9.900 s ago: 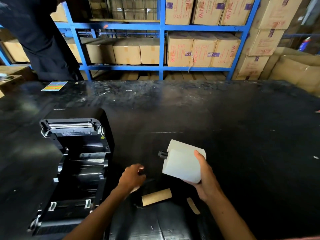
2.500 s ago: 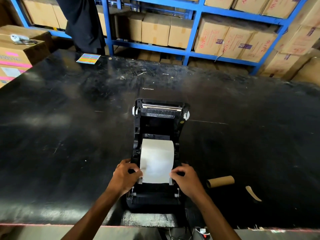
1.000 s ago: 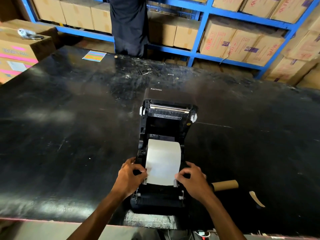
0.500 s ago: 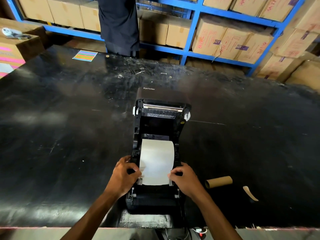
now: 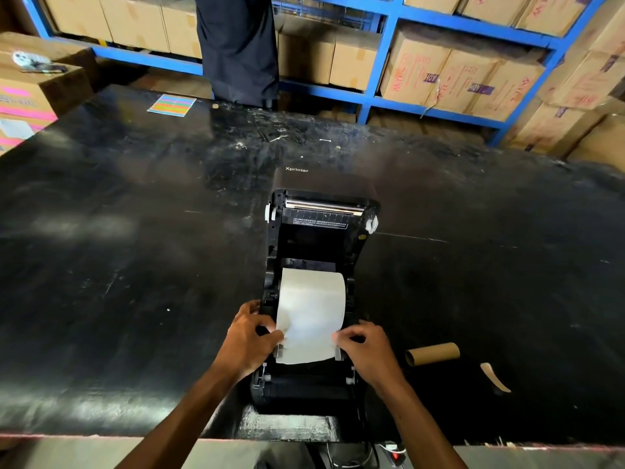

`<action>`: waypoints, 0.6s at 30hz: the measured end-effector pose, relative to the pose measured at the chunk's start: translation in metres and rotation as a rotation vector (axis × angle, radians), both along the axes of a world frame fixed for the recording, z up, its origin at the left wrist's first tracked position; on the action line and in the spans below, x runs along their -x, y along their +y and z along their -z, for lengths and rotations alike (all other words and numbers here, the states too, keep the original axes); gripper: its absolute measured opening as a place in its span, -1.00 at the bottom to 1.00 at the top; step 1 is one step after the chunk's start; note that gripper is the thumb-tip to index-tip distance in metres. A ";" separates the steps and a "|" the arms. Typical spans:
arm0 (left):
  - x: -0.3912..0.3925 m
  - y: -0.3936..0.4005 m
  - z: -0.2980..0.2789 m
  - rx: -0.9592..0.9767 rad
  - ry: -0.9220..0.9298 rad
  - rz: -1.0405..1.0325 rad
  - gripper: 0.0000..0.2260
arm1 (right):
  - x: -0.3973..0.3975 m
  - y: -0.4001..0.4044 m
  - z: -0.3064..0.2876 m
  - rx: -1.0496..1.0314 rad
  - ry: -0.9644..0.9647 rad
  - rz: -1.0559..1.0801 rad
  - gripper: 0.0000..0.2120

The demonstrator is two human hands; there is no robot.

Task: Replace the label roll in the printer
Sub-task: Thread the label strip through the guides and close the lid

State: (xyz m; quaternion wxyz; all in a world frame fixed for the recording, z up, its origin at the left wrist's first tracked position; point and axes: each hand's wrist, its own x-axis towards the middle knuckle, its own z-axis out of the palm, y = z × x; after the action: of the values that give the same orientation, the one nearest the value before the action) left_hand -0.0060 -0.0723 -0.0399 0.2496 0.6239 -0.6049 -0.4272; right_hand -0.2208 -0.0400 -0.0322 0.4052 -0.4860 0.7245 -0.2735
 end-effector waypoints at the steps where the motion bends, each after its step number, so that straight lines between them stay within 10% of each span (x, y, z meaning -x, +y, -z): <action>1: 0.000 0.000 0.000 -0.002 0.010 -0.012 -0.83 | -0.001 0.001 0.001 0.004 0.011 0.003 -0.83; 18: -0.006 0.002 0.005 0.032 0.066 -0.050 -0.85 | -0.011 0.010 -0.010 0.083 0.373 -0.052 -0.86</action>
State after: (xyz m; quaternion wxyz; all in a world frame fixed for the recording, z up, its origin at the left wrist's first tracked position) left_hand -0.0001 -0.0703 -0.0450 0.2899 0.6205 -0.5873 -0.4313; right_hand -0.2100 -0.0299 -0.0219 0.2507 -0.5631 0.7623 -0.1977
